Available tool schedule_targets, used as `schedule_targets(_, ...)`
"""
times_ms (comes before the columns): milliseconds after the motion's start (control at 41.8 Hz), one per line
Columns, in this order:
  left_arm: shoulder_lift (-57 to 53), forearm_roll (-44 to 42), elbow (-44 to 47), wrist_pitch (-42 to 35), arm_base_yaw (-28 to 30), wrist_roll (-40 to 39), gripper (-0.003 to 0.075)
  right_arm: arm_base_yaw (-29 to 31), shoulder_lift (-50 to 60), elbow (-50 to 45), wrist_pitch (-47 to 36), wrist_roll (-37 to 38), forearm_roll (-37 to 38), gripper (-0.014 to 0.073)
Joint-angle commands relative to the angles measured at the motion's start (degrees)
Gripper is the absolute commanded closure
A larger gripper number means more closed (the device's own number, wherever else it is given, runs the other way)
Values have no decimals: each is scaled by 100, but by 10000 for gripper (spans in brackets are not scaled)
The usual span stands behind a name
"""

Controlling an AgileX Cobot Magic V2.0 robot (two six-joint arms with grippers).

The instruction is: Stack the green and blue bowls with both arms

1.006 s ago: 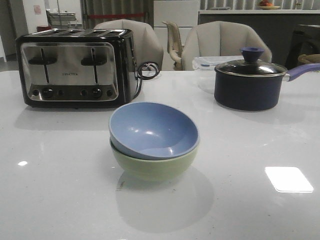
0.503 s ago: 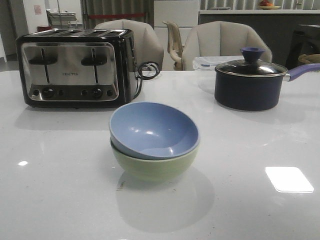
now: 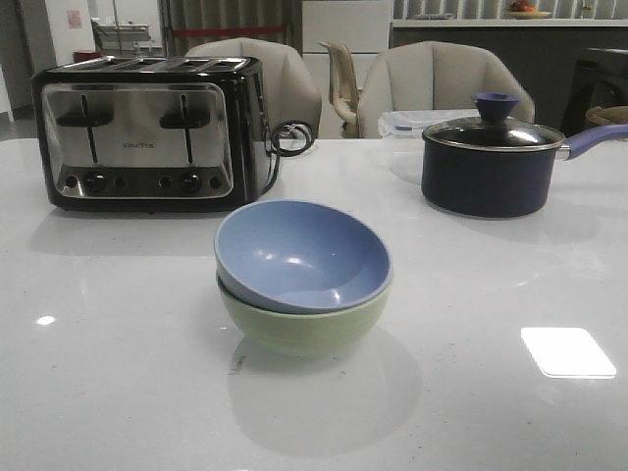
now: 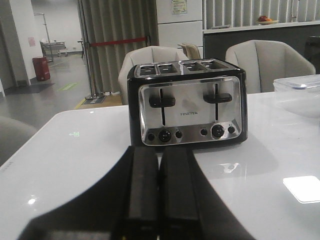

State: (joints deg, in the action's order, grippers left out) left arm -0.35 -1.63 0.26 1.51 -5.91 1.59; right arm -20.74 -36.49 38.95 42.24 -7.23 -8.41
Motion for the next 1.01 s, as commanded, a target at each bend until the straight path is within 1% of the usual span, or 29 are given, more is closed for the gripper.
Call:
schedule_targets(0, -94, -3, 41, -506, -1, -45, 622, 576, 576, -374, -1016, -58, -7, 559)
schedule_targets(120, -94, -3, 41, -506, -1, -45, 622, 1300, 1464, -1317, -2230, -58, 5, 559)
schedule_targets(215, -94, -3, 41, -506, -1, -45, 622, 1698, 2144, -2069, -3204, -58, 0, 559)
schedule_targets(287, -94, -3, 41, -506, -1, -45, 622, 1931, 2675, -2645, -3699, -58, 0, 559)
schedule_targets(383, -94, -3, 41, -506, -1, -45, 622, 2056, 3154, -3260, -4224, -58, 0, 559)
schedule_targets(527, -94, -3, 41, -506, -1, -45, 622, 2050, 3526, -3936, -4919, -58, 0, 559)
schedule_targets(551, -94, -3, 41, -506, -1, -45, 622, 2050, 3590, -4039, -4981, -58, 0, 559)
schedule_targets(599, -94, -3, 41, -506, -1, -45, 622, 2050, 3719, -4020, -4734, -58, 0, 559)
schedule_targets(646, -94, -3, 41, -506, -1, -45, 622, 2050, 3832, -4027, -4673, -58, 0, 559)
schedule_targets(910, -94, -3, 41, -506, -1, -45, 622, 2050, 3771, -4027, -4649, -58, 0, 559)
schedule_targets(982, -94, -3, 41, -506, -1, -45, 622, 2050, 3783, -4027, -4671, 63, 208, 559)
